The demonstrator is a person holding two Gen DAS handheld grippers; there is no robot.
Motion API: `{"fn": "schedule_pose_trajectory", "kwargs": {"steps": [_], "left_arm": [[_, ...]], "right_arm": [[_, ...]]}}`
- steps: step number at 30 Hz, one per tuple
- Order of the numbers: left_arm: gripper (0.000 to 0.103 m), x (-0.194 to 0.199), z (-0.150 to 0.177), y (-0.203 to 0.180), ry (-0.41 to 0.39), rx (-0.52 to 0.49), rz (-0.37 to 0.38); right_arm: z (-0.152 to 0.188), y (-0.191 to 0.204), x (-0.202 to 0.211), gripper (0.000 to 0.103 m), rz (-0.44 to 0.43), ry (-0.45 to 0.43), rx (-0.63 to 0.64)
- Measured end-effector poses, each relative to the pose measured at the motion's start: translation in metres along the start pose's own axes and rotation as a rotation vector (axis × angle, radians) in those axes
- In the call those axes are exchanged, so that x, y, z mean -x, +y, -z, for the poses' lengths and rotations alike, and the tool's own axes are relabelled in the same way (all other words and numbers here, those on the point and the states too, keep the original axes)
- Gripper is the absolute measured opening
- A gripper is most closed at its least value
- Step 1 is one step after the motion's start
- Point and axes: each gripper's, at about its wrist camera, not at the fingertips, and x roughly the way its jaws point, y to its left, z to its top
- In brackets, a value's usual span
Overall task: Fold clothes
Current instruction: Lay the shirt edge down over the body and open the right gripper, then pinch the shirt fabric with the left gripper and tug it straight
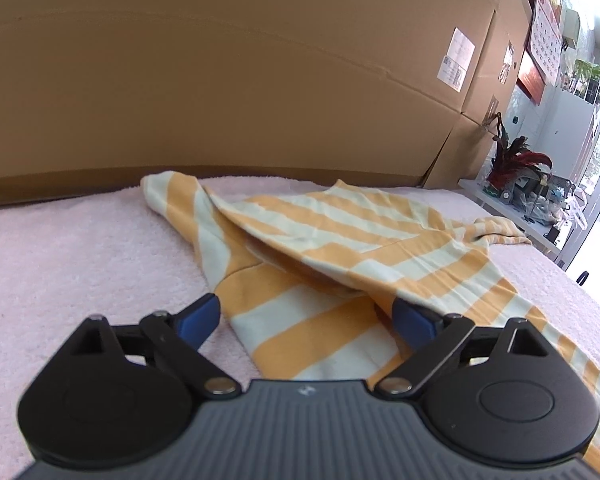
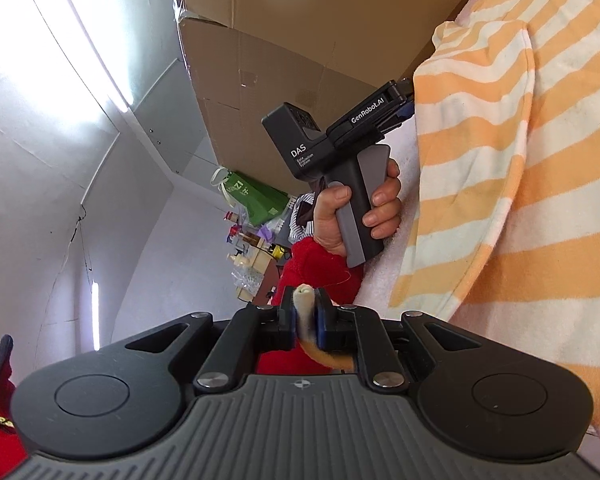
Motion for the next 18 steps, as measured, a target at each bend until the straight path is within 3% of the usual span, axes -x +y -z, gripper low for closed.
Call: {"fn": "schedule_pose_trajectory", "kwargs": {"steps": [6,10,14,16,18], "left_arm": [[0.094,0.005,-0.001,0.002,-0.015,0.004,-0.011],[0.094,0.01,-0.002,0.009,-0.036,0.023,-0.031],[0.095,0.014,-0.003,0.013,-0.05,0.031,-0.045],[0.095,0.016,-0.003,0.014,-0.052,0.041,-0.033],[0.095,0.019,-0.003,0.014,-0.055,0.053,-0.019]], "right_arm": [[0.013,-0.003,0.004,0.014,0.073,0.072,0.047],[0.019,-0.007,0.009,0.022,0.145,0.124,0.067],[0.021,0.002,0.008,0.022,0.214,0.175,0.164],[0.016,0.01,0.012,0.022,0.194,0.144,0.21],[0.002,0.018,0.018,0.022,0.219,0.04,0.255]]}}
